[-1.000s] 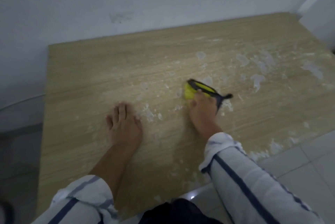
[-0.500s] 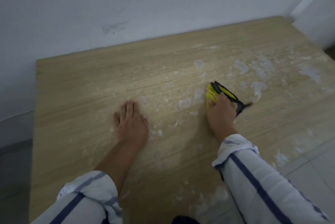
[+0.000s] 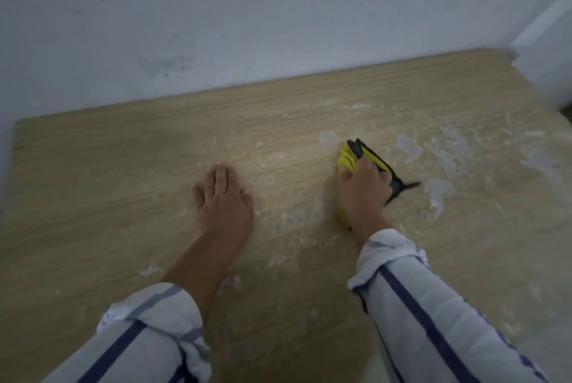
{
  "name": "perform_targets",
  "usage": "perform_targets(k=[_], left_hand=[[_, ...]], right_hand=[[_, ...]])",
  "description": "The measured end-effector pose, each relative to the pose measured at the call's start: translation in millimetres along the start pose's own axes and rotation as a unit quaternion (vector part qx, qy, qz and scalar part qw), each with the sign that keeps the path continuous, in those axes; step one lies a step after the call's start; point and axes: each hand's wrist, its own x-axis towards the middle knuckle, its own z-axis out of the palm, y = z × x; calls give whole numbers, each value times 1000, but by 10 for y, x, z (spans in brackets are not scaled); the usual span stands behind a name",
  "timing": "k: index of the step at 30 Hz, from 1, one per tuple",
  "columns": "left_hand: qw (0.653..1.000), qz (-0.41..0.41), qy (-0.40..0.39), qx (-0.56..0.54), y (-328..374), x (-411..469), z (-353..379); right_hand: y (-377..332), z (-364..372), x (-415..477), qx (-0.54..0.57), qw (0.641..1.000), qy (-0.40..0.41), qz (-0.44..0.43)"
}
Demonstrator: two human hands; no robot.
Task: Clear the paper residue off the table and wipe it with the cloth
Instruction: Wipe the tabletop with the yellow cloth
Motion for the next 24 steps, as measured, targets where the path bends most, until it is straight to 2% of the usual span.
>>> perform_targets(k=[1,3,5,7,10,13,14,15,16,18,20,24], left_hand=[[1000,-1,0,-5,51,35,16],[1000,0,2,-4,132,100,47],[1000,-3,8,-2,186,174,60],[1000,-12,14,-4,216,234,64],[1000,-19,14,2,266,313,60],[1000,-15,19,9,369,407,81],[1000,-8,21,7,417,445,93],[1000,1,22,5,468,482,106],[1000,9,21,4,516,519,125],[1000,19,22,5,587,588,166],[999,23,22,13,615,634,187],[999,25,26,15,653,668,173]], right_hand=[[-151,-1,56,5,1000,3,0],[-599,111,32,17,992,5,-128],[-942,300,-137,36,962,-50,-265],[-1005,420,-150,29,945,-97,-311],[-663,374,216,-11,966,-26,-257],[-315,162,692,-8,998,5,-63],[-335,133,778,1,1000,1,-19],[-450,142,809,7,1000,3,-16],[-617,189,798,17,998,9,-57],[-959,381,681,42,977,10,-211],[-1151,511,612,21,953,-42,-298],[-1059,441,1066,0,959,-43,-282]])
